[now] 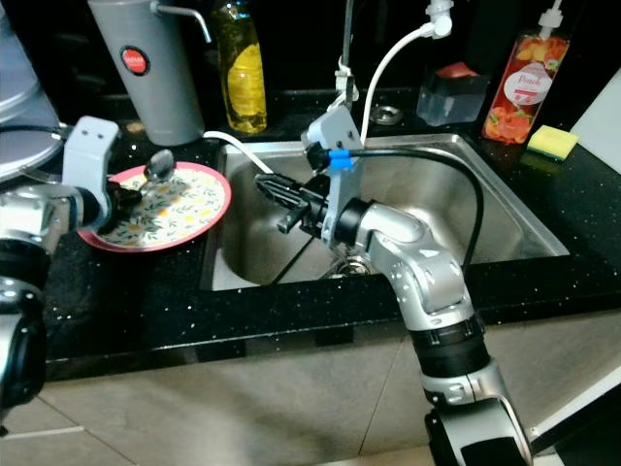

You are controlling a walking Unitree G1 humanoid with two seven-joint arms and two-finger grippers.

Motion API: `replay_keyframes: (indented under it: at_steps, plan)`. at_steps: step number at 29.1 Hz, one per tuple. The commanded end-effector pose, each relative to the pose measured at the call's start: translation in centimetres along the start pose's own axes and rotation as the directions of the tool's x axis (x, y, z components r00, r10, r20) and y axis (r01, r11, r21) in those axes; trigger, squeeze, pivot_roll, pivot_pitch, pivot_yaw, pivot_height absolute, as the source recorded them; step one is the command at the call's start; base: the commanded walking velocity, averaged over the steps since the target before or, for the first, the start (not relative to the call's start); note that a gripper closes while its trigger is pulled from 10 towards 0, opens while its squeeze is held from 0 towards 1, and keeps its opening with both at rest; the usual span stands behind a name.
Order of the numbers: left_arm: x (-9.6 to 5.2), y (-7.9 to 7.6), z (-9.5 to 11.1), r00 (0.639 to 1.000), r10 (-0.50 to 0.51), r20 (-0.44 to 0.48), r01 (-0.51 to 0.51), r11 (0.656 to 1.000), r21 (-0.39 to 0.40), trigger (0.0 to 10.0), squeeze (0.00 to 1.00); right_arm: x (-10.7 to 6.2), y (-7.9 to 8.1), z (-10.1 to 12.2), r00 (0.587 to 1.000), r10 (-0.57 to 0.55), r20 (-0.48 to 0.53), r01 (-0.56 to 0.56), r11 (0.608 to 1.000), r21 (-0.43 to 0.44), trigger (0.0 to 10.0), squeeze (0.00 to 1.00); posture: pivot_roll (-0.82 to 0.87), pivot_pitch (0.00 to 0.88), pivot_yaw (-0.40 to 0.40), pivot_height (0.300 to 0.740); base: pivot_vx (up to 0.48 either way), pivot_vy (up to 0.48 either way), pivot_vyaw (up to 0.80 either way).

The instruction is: Kitchen organization

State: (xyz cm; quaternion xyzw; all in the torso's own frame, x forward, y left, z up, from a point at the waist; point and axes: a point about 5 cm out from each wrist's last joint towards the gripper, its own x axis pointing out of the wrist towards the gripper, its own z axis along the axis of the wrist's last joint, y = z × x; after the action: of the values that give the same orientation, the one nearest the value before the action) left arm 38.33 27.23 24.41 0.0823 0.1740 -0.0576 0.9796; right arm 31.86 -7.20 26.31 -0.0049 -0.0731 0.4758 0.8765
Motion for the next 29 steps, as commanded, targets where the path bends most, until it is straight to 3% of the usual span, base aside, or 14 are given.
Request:
replay_keyframes:
  at_steps: [1,2,3,6,7,8,10,11,14,18,21,27,28,29]
  plan:
    - [-0.5,-1.8,3.8,0.988,-0.060,0.145,0.058,0.998,0.016,10.0,0.00,-0.1,-0.2,0.2,1.000,-0.007,-0.002,0.007,1.000,0.011,10.0,0.00,0.15,0.000,-0.043,0.740,0.000,0.000,0.00]
    - [-0.6,-3.0,5.0,0.978,-0.111,0.178,0.109,0.994,0.023,10.0,0.00,-0.2,-0.4,0.3,1.000,-0.015,0.002,0.015,1.000,0.011,10.0,0.00,0.15,0.000,-0.043,0.740,0.000,0.000,0.00]
    - [-0.6,-3.0,5.0,0.978,-0.111,0.178,0.109,0.994,0.023,10.0,0.00,-0.2,-0.4,0.3,1.000,-0.015,0.002,0.015,1.000,0.011,10.0,0.00,0.15,0.000,-0.043,0.740,0.000,0.000,0.00]
    - [-0.6,-6.6,6.7,0.943,-0.264,0.200,0.258,0.964,0.058,10.0,0.00,-0.3,-0.8,0.8,0.999,-0.034,0.015,0.034,0.999,0.007,10.0,0.00,0.16,0.000,-0.051,0.740,0.000,0.000,0.00]
    - [0.0,-9.1,7.0,0.922,-0.342,0.183,0.333,0.939,0.082,10.0,0.00,-0.5,-1.2,1.0,0.999,-0.047,0.019,0.047,0.999,0.001,10.0,0.00,0.16,0.000,-0.051,0.740,0.000,0.000,0.00]
    - [0.0,-9.1,7.0,0.922,-0.342,0.183,0.333,0.939,0.082,10.0,0.00,-0.5,-1.2,1.0,0.999,-0.047,0.019,0.047,0.999,0.001,10.0,0.00,0.16,0.000,-0.051,0.740,0.000,0.000,0.00]
    - [0.7,-11.2,6.8,0.907,-0.392,0.152,0.379,0.919,0.112,10.0,0.00,-0.6,-1.5,1.1,0.998,-0.065,0.022,0.065,0.998,-0.005,10.0,0.00,0.16,0.000,-0.045,0.740,0.000,0.000,0.00]
    - [0.7,-11.2,6.8,0.907,-0.392,0.152,0.379,0.919,0.112,10.0,0.00,-0.6,-1.5,1.1,0.998,-0.065,0.022,0.065,0.998,-0.005,10.0,0.00,0.16,0.000,-0.045,0.740,0.000,0.000,0.00]
    - [1.8,-15.0,6.3,0.866,-0.488,0.112,0.473,0.871,0.136,10.0,0.00,-0.8,-2.1,1.3,0.993,-0.113,0.031,0.114,0.993,-0.017,10.0,0.00,0.15,0.000,-0.039,0.740,0.000,0.000,0.00]
    - [2.4,-17.5,5.2,0.842,-0.536,0.059,0.523,0.838,0.157,10.0,0.00,-1.3,-2.6,1.5,0.985,-0.165,0.039,0.166,0.986,-0.027,10.0,0.00,0.15,0.000,-0.027,0.740,0.000,0.000,0.00]
    - [2.6,-18.5,4.6,0.827,-0.561,0.032,0.548,0.818,0.178,10.0,0.00,-1.8,-3.0,1.6,0.979,-0.201,0.041,0.203,0.979,-0.032,10.0,0.00,0.15,0.000,-0.018,0.740,0.000,0.000,0.00]
    - [2.5,-19.2,3.9,0.813,-0.582,0.007,0.564,0.792,0.232,10.0,0.00,-2.3,-3.8,1.5,0.965,-0.260,0.033,0.261,0.964,-0.044,10.0,0.00,0.14,0.000,-0.003,0.740,0.000,0.000,0.00]
    - [2.6,-19.3,3.9,0.818,-0.574,0.028,0.553,0.800,0.233,10.0,1.00,-2.3,-3.8,1.4,0.963,-0.268,0.033,0.269,0.962,-0.042,10.0,0.00,0.14,0.000,-0.004,0.740,0.000,0.000,0.00]
    - [2.7,-19.3,4.0,0.823,-0.567,0.044,0.543,0.806,0.234,10.0,1.00,-2.3,-3.8,1.3,0.962,-0.272,0.033,0.273,0.961,-0.040,10.0,0.00,0.14,0.000,-0.004,0.740,0.000,0.000,0.00]
